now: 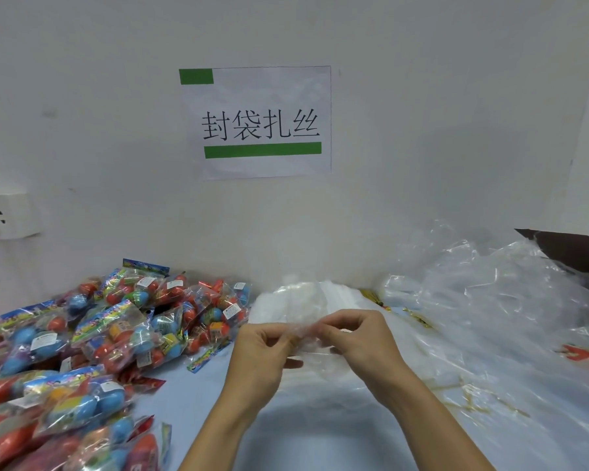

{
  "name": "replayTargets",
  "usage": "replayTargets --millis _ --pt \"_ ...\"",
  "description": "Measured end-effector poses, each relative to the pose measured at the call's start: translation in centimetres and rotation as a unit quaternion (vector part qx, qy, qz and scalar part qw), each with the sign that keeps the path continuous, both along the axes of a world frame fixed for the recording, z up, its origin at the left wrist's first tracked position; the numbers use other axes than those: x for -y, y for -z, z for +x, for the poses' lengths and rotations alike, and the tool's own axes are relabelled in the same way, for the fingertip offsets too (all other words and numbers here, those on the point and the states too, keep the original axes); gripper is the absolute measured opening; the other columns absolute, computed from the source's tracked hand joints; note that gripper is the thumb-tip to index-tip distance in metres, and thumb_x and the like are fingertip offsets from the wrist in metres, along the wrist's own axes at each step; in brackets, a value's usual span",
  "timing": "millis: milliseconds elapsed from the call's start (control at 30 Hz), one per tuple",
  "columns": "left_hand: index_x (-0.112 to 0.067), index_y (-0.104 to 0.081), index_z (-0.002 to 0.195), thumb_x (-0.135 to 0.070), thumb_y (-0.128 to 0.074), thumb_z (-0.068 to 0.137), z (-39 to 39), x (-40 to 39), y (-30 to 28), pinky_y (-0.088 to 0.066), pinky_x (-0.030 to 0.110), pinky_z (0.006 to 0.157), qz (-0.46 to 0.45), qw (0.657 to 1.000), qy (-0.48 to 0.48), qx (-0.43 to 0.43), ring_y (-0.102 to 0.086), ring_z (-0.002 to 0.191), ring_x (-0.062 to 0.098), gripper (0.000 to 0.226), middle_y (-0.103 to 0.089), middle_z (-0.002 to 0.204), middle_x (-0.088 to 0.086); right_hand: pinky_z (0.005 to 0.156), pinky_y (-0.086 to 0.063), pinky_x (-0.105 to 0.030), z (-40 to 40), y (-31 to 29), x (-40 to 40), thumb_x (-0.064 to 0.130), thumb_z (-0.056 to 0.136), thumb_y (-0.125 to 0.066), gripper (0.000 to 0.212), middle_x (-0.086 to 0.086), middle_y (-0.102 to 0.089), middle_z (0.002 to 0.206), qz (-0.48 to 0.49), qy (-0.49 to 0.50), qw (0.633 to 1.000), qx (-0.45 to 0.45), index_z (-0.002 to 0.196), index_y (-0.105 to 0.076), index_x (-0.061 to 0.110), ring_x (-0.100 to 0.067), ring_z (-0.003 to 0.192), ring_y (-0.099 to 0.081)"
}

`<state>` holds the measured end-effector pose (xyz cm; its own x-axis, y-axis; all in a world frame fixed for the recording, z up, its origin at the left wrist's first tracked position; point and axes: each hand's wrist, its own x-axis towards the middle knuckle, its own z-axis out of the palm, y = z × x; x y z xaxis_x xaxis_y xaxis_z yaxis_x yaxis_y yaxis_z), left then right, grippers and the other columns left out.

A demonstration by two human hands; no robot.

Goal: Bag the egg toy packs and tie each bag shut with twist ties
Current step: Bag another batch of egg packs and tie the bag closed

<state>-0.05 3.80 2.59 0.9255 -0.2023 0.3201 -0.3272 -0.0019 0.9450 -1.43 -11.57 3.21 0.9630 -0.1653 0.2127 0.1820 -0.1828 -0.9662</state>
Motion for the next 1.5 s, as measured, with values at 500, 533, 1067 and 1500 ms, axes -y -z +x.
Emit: replayTargets --millis 500,533,1067,1500 --pt "-0.036 -0.059 0.091 -0.003 -0.061 0.092 0.9 -0.9 0.4 -0.048 0.027 0.082 0.112 0.954 -0.243 0.133 -0.058 0.102 0.013 0.033 -0.061 0.103 -0.01 0.068 -0.046 -0.025 0.8 0.6 0.6 0.024 0.086 -0.071 0.031 0.007 -0.058 0.106 0.033 0.107 0.994 0.001 0.108 -0.051 0.033 -0.012 0.091 -0.06" --pt "-0.035 -0.058 0.093 -0.001 -0.063 0.088 0.8 -0.7 0.5 -0.045 0.027 0.086 0.133 0.954 -0.229 0.138 -0.053 0.108 0.011 0.034 -0.056 0.107 -0.013 0.069 -0.048 -0.026 0.8 0.7 0.4 0.027 0.085 -0.074 0.029 0.006 -0.06 0.103 0.035 0.102 0.994 -0.003 0.105 -0.053 0.031 -0.011 0.086 -0.061" --pt "-0.022 -0.053 0.099 0.005 -0.064 0.078 0.7 -0.7 0.7 -0.037 0.02 0.077 0.231 0.9 -0.332 0.162 -0.045 0.095 0.012 0.037 -0.047 0.103 -0.006 0.062 -0.042 -0.03 1.2 1.5 -0.2 -0.002 0.089 -0.049 0.036 -0.002 -0.062 0.082 -0.1 0.218 0.97 0.049 0.114 -0.056 0.022 -0.011 0.072 -0.057" --pt "-0.019 -0.067 0.103 0.0 -0.062 0.077 -0.4 -0.9 0.2 -0.047 0.037 0.067 0.323 0.841 -0.422 0.103 -0.049 0.072 0.025 0.033 -0.067 0.085 0.003 0.057 -0.034 -0.031 0.5 1.3 -0.8 -0.002 0.077 -0.052 0.035 0.004 -0.056 0.083 -0.197 0.284 0.937 0.046 0.093 -0.053 0.028 -0.008 0.071 -0.05"
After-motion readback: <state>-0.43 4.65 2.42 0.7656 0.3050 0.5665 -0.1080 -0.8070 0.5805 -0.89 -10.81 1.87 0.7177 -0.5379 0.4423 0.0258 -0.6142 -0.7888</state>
